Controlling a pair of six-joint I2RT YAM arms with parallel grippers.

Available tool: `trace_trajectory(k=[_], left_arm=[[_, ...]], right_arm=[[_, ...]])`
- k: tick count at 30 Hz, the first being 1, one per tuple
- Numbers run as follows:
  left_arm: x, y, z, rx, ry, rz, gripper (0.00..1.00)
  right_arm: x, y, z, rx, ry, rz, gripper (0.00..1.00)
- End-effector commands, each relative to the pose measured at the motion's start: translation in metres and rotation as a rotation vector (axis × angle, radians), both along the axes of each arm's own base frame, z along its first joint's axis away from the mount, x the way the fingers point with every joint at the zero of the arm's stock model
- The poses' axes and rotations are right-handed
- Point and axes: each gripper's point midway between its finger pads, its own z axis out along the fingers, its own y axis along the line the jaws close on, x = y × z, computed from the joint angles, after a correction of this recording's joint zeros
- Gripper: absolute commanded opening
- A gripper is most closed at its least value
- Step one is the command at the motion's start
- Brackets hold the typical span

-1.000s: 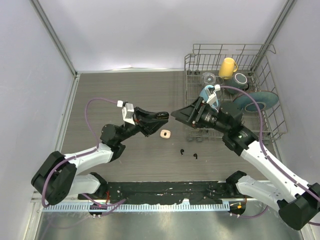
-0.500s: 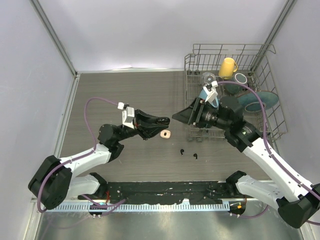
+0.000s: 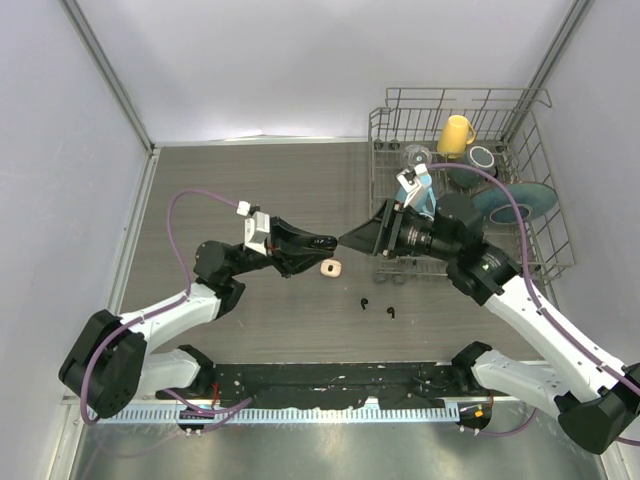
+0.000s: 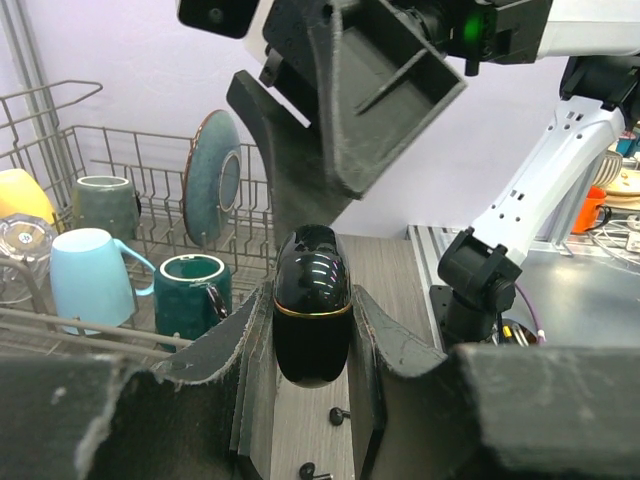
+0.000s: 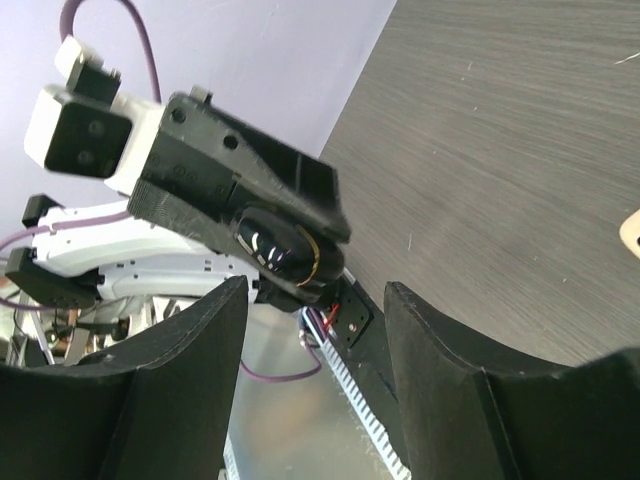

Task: Insert the wireless bluetooth earbuds into the charging case
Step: Open the charging case.

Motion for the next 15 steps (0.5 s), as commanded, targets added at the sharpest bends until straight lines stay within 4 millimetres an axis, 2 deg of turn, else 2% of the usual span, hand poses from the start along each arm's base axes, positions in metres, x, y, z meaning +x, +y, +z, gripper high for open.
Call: trace_trajectory(k=[1, 3, 8, 15], left_arm=[[0.004, 0.001, 0.019, -0.029, -0.076, 0.010, 0.00], [0.005, 0.001, 0.018, -0.028, -0.074, 0.011, 0.00], [0.004, 0.001, 0.020, -0.030, -0.076, 0.009, 0.00], [-0.005, 0.004, 0.022, -0.018, -0.120, -0.007, 0.00]], right_arm=[[-0.016, 0.012, 0.022, 0.013, -0.086, 0.081, 0.62], [-0.020, 0.019, 0.017, -0.005, -0.076, 0.098, 0.62], [-0.013, 0.028, 0.009, -0.035, -0.072, 0.067, 0.62], [0.002, 0.029, 0.005, -0.061, -0.071, 0.004, 0.62]])
